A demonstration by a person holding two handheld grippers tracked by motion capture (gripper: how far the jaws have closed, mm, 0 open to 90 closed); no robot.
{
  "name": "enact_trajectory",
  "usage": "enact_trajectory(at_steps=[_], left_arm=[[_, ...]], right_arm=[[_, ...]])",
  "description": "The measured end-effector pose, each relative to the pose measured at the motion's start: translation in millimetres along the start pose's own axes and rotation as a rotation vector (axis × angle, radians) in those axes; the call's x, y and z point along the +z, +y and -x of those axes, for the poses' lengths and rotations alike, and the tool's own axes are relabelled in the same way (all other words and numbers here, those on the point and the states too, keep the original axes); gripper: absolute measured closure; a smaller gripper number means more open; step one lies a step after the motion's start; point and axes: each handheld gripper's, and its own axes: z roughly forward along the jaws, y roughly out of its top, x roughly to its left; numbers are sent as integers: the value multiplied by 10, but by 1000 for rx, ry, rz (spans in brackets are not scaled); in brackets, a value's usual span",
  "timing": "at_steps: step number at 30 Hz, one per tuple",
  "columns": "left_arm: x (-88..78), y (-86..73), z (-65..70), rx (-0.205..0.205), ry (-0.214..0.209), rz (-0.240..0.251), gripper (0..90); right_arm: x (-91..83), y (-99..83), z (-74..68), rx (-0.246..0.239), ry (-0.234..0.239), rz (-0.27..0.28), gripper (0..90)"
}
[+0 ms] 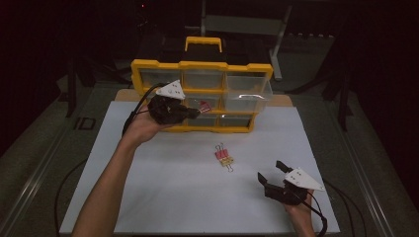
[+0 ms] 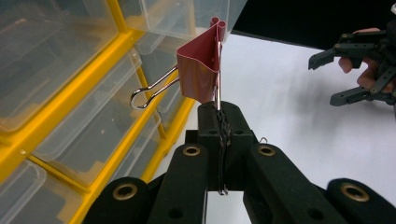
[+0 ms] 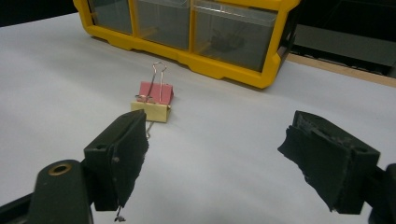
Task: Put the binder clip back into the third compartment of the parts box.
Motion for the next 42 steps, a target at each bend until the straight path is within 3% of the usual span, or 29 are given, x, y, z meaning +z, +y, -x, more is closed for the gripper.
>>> enact_trajectory(at_steps=[20,42], left_arm=[[-64,227,-60,17,12,17,894],[-153,597,-154,43,20,58,894]], right_arm=[[-2,1,2,3,0,1,193],[-4,-2,11,4,-2,4,191]])
